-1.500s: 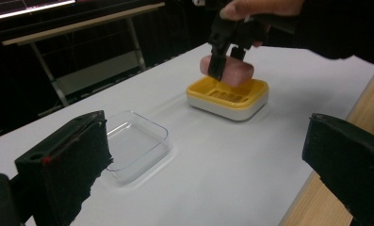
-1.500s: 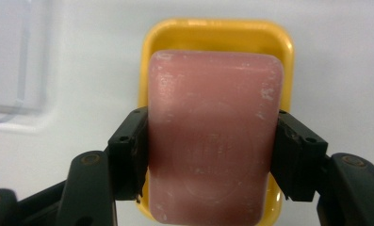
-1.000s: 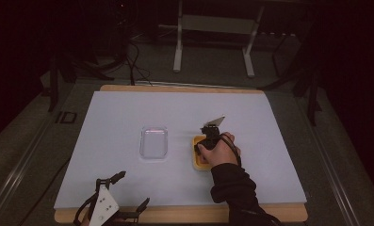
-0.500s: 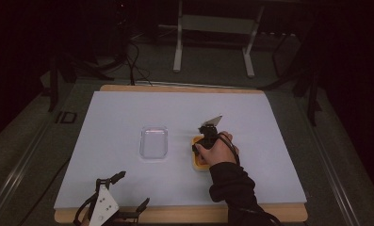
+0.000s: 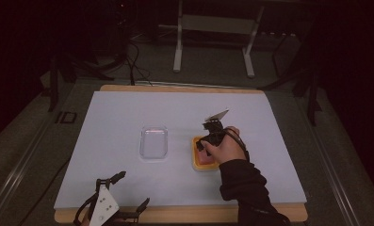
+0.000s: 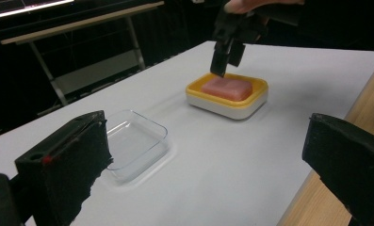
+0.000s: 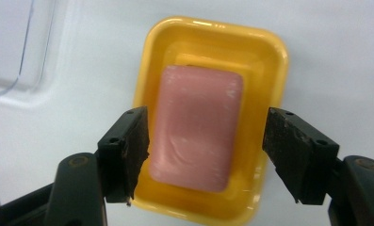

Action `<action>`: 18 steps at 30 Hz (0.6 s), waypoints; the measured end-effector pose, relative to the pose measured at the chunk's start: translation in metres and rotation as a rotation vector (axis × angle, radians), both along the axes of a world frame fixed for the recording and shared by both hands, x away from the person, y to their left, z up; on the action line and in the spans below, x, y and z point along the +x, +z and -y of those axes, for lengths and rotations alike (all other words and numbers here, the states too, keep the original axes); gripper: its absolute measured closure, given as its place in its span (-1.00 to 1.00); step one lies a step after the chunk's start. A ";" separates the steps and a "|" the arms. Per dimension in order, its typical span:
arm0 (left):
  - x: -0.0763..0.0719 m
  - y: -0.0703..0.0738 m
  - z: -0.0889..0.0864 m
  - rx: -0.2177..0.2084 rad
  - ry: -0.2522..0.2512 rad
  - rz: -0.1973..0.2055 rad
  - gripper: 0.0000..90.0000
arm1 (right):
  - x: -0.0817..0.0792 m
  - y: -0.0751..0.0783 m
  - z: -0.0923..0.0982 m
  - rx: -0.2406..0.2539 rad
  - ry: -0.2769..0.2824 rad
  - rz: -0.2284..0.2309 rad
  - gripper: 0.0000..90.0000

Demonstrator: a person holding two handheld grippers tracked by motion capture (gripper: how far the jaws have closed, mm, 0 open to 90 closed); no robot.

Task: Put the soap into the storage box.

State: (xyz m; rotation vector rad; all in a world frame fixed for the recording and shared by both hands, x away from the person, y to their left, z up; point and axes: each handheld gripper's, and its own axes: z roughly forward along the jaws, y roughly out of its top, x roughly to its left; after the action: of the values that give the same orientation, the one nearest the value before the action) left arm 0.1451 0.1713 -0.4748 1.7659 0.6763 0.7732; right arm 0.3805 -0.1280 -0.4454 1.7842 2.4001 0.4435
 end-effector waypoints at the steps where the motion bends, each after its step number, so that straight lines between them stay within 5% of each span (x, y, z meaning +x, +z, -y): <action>1: 0.000 0.000 0.000 -0.002 0.000 -0.001 -0.96 | -0.001 0.001 0.003 0.006 0.016 0.005 -0.33; 8: 0.001 0.000 0.001 0.004 0.002 -0.004 -0.96 | -0.007 0.003 0.029 0.065 0.187 0.078 -0.36; 13: 0.001 -0.001 0.001 0.004 0.004 -0.003 -0.96 | -0.015 0.001 0.047 0.090 0.325 0.186 -0.40; 18: 0.001 -0.001 0.001 0.005 0.004 -0.006 -0.96 | -0.024 0.000 0.067 0.160 0.362 0.237 -0.40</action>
State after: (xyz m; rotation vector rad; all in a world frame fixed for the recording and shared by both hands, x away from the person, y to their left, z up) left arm 0.1465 0.1703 -0.4758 1.7720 0.6829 0.7732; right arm 0.3565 -0.1953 -0.4453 1.2553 2.5716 0.8537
